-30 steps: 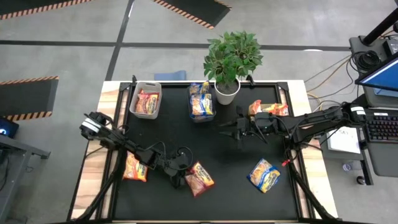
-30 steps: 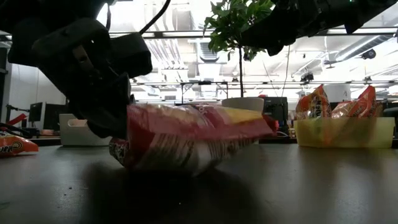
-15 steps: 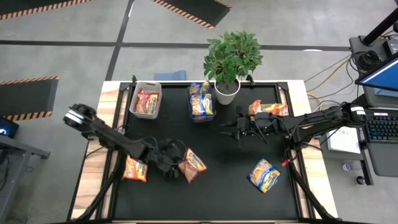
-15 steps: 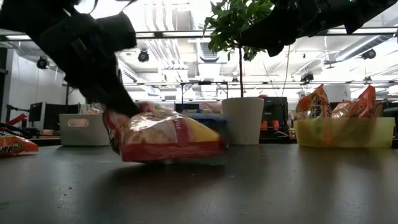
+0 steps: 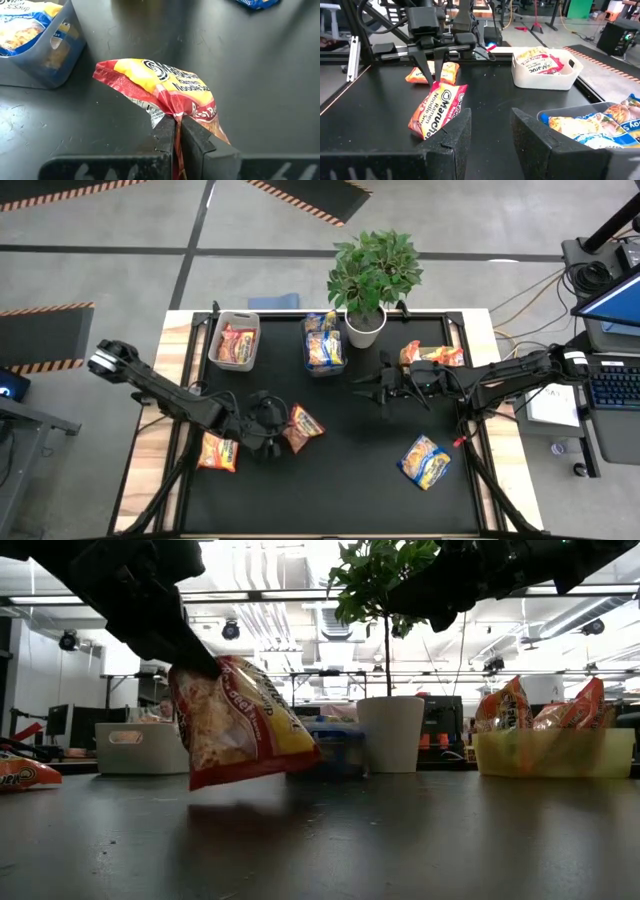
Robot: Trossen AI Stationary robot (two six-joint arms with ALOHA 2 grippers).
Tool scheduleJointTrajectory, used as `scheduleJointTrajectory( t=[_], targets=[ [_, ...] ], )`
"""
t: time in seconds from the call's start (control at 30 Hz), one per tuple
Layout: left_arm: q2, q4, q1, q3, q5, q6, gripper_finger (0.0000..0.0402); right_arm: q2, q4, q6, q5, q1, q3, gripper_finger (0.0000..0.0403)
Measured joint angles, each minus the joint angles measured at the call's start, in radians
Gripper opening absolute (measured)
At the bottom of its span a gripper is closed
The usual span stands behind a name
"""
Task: Sort Maruchan noodles
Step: Put the red noodle pack into the white bin
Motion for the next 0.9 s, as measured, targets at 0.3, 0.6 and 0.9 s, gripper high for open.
scheduleJointTrajectory(
  t=[0.3,0.6,0.9],
  targets=[
    [0.011,0.006,0.000,0.000,0.000,-0.008,0.0000,0.000,0.000,0.067,0.000,0.000,0.000,0.0135],
    [0.012,0.025,0.000,0.000,-0.005,0.007,0.0000,0.000,-0.007,0.180,-0.019,0.000,0.002,0.0197],
    [0.011,0.063,0.001,0.049,-0.134,0.194,0.0000,0.170,-0.002,0.179,-0.112,0.003,0.099,0.0254]
  ],
)
